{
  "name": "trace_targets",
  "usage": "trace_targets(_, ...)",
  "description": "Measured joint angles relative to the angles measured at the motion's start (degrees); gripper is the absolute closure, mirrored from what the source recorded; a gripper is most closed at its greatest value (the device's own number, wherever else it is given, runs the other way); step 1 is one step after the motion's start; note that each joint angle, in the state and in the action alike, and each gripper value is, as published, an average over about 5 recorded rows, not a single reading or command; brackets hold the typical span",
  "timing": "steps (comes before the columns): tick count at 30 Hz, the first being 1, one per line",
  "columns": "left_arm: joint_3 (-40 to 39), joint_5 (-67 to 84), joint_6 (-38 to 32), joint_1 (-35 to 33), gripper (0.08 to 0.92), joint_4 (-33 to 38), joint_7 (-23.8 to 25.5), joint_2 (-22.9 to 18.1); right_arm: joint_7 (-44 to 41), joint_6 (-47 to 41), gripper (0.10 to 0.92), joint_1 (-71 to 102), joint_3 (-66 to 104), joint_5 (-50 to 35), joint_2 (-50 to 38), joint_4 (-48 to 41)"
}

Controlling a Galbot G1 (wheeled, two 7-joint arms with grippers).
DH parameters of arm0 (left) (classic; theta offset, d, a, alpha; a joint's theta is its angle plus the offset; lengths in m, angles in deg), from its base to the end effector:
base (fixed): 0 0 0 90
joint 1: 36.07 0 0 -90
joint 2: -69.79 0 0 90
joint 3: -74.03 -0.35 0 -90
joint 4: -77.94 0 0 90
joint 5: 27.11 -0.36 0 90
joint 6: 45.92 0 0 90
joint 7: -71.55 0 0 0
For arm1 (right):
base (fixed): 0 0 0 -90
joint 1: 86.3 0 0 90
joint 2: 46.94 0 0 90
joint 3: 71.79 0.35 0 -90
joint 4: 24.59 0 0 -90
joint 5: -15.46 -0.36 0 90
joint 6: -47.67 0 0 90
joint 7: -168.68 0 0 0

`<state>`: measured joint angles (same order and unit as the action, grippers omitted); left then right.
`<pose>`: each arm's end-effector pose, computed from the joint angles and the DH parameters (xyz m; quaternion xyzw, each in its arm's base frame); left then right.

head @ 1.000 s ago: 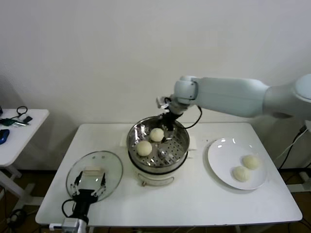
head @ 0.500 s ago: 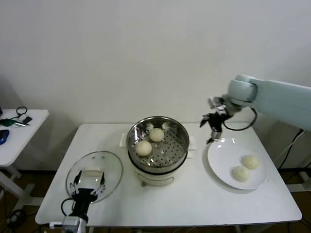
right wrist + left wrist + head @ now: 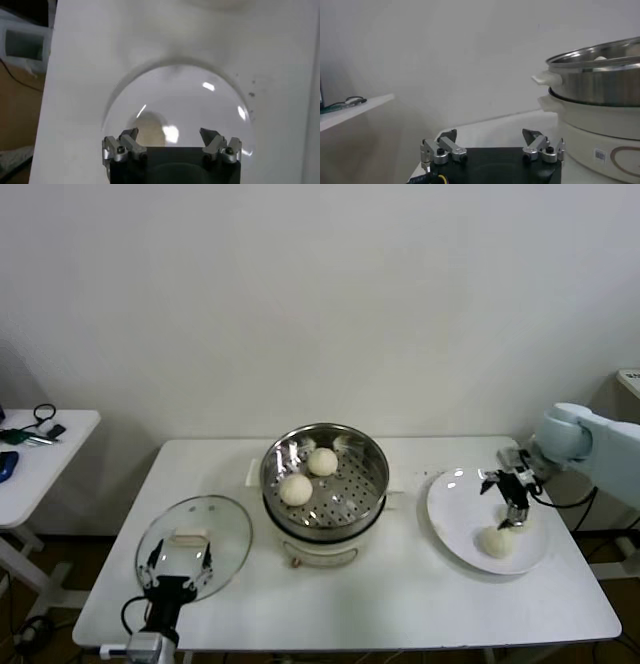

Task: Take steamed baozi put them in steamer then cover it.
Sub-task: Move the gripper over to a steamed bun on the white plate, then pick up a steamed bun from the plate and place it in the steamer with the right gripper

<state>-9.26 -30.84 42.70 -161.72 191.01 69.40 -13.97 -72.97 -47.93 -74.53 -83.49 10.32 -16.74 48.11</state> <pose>0.1487 0.0612 -0.3571 0.0381 -0.9888 -0.1102 0.0928 0.4956 -0.2257 -0.1745 0.5130 -0.5031 0.5401 0.4382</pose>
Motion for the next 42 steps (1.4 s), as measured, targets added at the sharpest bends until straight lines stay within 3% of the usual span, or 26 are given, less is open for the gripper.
trace_targets(10,0.3,-0.2,0.0,-0.1,0.177,-0.9,0.0,-0.1,0.1,1.2,0.203,9.3,6.9,5.7,1.4,-4.7)
trace_targets(25,0.4,-0.3,-0.3,-0.5,0.177,-1.4,0.0,-0.2,0.0,1.8,0.208,13.0,9.9,7.6,4.6,-7.5)
trace_targets(42,0.6,-0.4,-0.3,-0.3,0.177,-1.6,-0.1,-0.2,-1.2,2.9,0.374,12.6,9.4,7.9,5.6,-9.1)
